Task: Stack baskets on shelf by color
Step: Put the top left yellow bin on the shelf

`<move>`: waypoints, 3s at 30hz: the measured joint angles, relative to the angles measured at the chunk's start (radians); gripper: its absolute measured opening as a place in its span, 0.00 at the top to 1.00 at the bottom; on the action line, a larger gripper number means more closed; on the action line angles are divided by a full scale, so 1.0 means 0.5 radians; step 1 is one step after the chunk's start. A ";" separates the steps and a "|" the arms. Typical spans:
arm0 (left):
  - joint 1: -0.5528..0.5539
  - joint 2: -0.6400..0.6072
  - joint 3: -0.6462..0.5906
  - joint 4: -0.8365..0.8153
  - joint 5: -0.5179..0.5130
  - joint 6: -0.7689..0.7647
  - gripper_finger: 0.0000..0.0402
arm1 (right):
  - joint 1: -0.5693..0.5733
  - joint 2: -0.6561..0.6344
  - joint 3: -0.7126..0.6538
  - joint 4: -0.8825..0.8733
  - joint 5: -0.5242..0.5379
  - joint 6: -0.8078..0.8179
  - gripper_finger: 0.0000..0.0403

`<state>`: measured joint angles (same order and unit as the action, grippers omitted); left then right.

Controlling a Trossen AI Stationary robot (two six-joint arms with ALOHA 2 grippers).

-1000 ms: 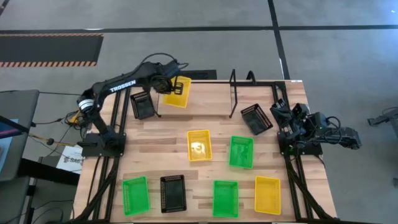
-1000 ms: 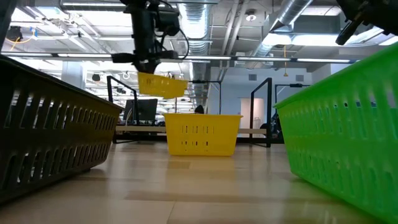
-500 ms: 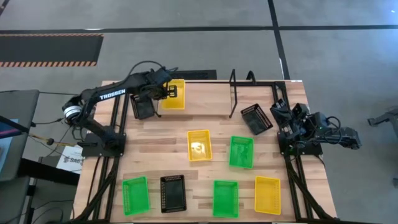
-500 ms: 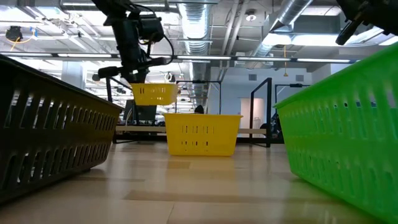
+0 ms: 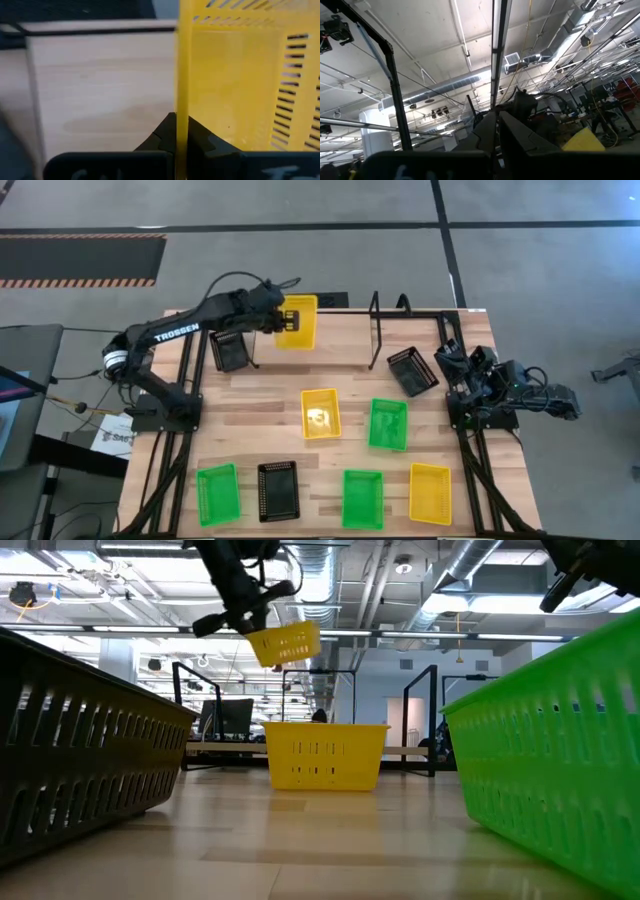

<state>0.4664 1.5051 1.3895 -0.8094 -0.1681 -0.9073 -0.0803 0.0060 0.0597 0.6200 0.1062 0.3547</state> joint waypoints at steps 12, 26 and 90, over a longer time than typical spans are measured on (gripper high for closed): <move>-0.001 0.489 -0.015 0.121 0.156 0.055 1.00 | 0.002 0.000 0.000 0.002 0.002 0.012 0.88; 0.291 0.618 -0.014 -0.165 0.205 0.117 1.00 | 0.000 0.000 -0.001 -0.020 0.001 0.023 0.88; 0.473 0.623 -0.014 -0.225 0.263 0.307 0.64 | 0.000 0.000 -0.001 0.009 -0.027 0.007 0.88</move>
<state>0.7029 1.8164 1.3823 -0.9222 -0.0365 -0.7536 -0.0803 0.0059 0.0593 0.6247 0.0925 0.3584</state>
